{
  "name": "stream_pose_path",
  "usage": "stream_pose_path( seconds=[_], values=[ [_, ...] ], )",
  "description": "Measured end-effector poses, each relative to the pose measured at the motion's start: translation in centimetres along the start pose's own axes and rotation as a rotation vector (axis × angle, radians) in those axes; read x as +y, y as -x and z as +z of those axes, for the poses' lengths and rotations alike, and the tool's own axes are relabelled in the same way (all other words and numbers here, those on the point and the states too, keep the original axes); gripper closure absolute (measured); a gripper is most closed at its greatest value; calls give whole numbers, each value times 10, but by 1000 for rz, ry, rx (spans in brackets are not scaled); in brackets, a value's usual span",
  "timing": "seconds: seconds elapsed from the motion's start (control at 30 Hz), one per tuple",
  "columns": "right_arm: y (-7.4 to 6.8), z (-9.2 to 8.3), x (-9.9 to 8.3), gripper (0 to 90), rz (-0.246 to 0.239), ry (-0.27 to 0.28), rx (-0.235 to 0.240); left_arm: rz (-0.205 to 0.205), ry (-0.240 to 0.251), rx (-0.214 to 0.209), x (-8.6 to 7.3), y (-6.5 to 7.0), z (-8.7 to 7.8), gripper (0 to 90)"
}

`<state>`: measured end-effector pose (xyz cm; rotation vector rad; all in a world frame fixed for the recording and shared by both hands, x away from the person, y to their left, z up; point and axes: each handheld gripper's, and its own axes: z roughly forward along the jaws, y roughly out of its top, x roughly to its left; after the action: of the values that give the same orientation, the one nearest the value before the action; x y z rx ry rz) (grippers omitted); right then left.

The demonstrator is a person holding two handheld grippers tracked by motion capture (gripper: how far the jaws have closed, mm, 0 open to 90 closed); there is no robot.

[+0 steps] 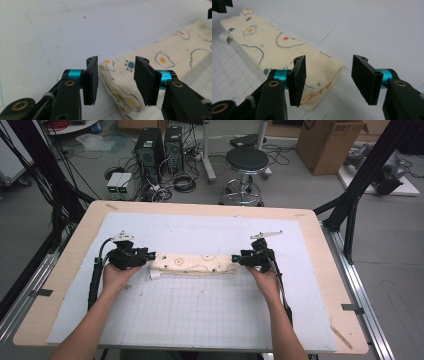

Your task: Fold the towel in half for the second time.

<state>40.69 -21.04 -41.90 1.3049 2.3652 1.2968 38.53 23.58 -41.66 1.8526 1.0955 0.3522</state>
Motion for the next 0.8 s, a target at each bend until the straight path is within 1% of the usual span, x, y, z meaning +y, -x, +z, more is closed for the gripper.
stream_pose_path(
  seconds=[0.03, 0.07, 0.1, 0.13, 0.17, 0.23, 0.27, 0.33, 0.4, 0.43, 0.5, 0.57, 0.7, 0.73, 0.8],
  values=[
    [-1, -2, -1, 440, 0, 12, 4, 2, 7, -1, 0, 1, -1, 536],
    [-1, -3, -2, 426, -5, 19, 2, 11, 6, 2, -1, 2, -3, 530],
    [-2, -5, -2, 408, -10, 22, -3, 11, 4, 3, -1, 2, -5, 522],
    [-2, -7, -3, 398, -6, 25, 0, 11, 7, 0, -1, 2, -7, 512],
    [-3, -9, -4, 386, 0, 32, 1, 3, 18, -7, -2, 2, -9, 509],
    [-3, -13, -7, 365, 8, 50, 9, 4, 27, -9, -4, 1, -13, 506],
    [-4, -14, -8, 356, 5, 53, 5, 8, 24, -7, -4, 1, -14, 501],
    [-4, -16, -9, 333, -3, 30, -4, 9, 24, -7, -5, 2, -17, 490],
    [-5, -18, -12, 326, -11, 39, -10, 11, 27, -13, -6, 3, -20, 479],
    [-6, -19, -14, 319, -6, 41, -8, 11, 29, -17, -6, 3, -21, 472],
    [-6, -21, -16, 309, -17, 47, -12, 18, 35, -18, -6, 5, -22, 456],
    [-6, -23, -19, 301, -11, 57, -8, 20, 38, -26, -5, 6, -23, 449],
    [-7, -24, -22, 275, -18, 53, -10, 32, 44, -28, -5, 9, -24, 428],
    [-8, -24, -23, 267, -24, 48, -15, 41, 38, -28, -5, 10, -24, 424],
    [-9, -25, -24, 258, -31, 46, -19, 43, 44, -35, -5, 11, -25, 412]
  ],
)
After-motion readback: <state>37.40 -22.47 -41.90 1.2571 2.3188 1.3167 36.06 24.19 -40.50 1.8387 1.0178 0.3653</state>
